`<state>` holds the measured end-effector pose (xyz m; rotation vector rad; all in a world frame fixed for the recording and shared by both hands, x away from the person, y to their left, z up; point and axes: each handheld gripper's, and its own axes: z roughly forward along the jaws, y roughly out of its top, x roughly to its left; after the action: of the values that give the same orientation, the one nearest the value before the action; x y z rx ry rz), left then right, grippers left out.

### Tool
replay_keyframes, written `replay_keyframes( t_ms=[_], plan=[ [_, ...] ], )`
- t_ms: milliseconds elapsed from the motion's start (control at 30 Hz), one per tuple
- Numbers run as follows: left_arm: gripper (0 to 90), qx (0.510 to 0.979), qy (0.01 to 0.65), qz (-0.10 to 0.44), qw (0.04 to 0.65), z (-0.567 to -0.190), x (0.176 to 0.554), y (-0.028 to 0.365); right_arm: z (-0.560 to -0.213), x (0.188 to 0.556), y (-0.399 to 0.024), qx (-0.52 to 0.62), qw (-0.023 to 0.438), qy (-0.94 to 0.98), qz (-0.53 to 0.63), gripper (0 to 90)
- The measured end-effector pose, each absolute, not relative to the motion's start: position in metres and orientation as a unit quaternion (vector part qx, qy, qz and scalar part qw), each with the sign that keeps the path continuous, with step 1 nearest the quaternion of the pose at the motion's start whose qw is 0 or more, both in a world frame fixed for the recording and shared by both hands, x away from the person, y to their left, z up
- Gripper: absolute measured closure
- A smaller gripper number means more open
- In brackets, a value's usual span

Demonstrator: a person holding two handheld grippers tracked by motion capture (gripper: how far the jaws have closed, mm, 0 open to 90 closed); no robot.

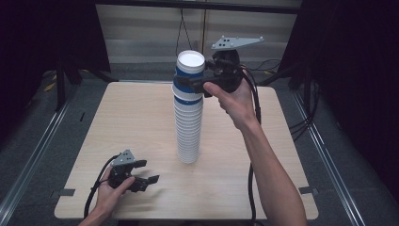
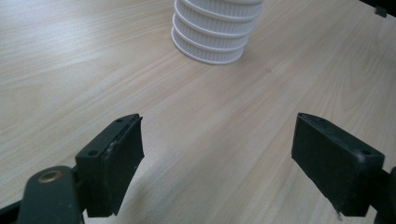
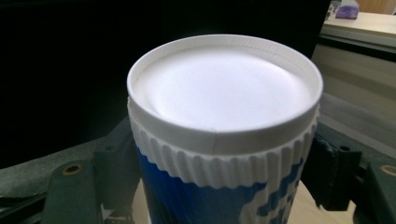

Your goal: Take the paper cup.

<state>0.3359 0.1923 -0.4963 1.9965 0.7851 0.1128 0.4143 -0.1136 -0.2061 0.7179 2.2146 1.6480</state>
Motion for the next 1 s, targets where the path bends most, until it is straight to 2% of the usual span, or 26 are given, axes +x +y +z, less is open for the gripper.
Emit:
replay_keyframes(
  t_ms=[1000],
  plan=[
    [16.6, 0.817, 0.317, 0.047, 0.479, -0.496, 0.334, 0.192, -0.191, 0.407, -0.131, 0.24, 0.143, 0.702, 0.655, 25.6]
  ],
)
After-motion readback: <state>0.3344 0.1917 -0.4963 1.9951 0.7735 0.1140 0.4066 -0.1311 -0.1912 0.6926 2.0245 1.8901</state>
